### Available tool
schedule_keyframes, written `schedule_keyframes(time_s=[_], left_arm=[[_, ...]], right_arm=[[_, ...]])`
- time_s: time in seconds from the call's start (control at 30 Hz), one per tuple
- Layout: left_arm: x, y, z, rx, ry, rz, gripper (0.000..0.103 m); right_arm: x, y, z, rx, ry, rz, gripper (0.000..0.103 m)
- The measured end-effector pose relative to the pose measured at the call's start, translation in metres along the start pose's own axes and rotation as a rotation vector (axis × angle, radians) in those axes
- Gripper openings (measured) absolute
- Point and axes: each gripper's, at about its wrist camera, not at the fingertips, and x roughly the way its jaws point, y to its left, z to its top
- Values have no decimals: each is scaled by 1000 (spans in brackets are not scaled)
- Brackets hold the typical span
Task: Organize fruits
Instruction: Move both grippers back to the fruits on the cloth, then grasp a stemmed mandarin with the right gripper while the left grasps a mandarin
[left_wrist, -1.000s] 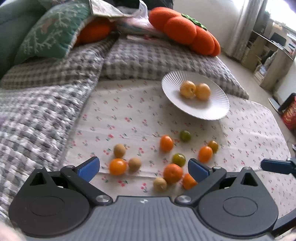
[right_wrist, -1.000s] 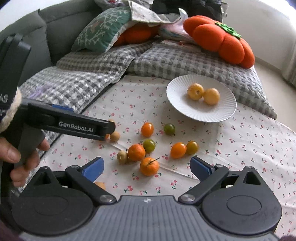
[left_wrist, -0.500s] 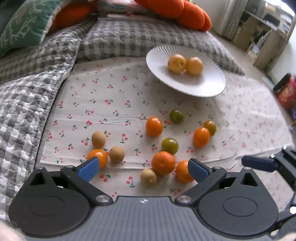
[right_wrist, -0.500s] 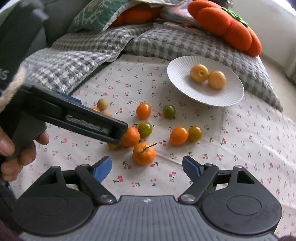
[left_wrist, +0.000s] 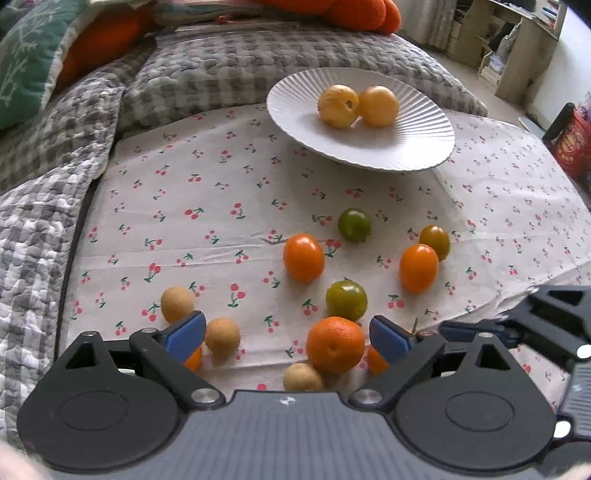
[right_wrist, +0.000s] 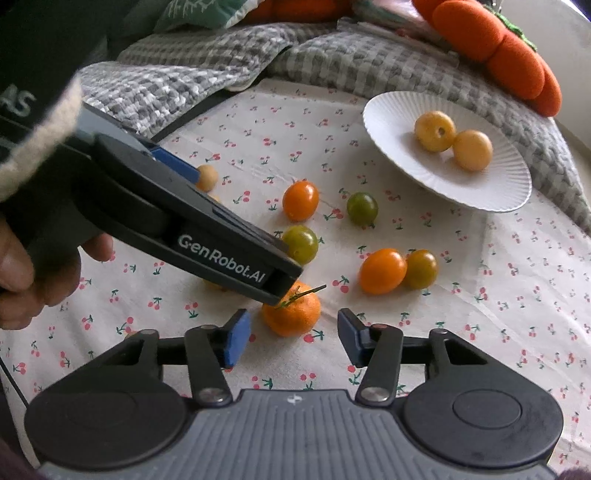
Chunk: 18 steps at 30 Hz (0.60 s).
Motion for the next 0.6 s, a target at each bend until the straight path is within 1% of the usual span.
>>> schedule_keyframes(time_s=[0.1,0.17,0.37,0.5,0.6], left_arm=[[0,1,-1,1,-2,-13,90],[3,1,-2,4,9,-14,88],[9,0,-7,16,34,-28,84],[9,-1,-7,24,17,-32,83],[8,-3,-7,31,7,-43,78]], right_arm=[[6,0,1,-4,11,10,40],[9,-2,1,3,17,14,36],[12,-4,1,-8,7,28,34],[11,-5,2,-10,7,26,33],[9,-6,4,-11,18,17,32]])
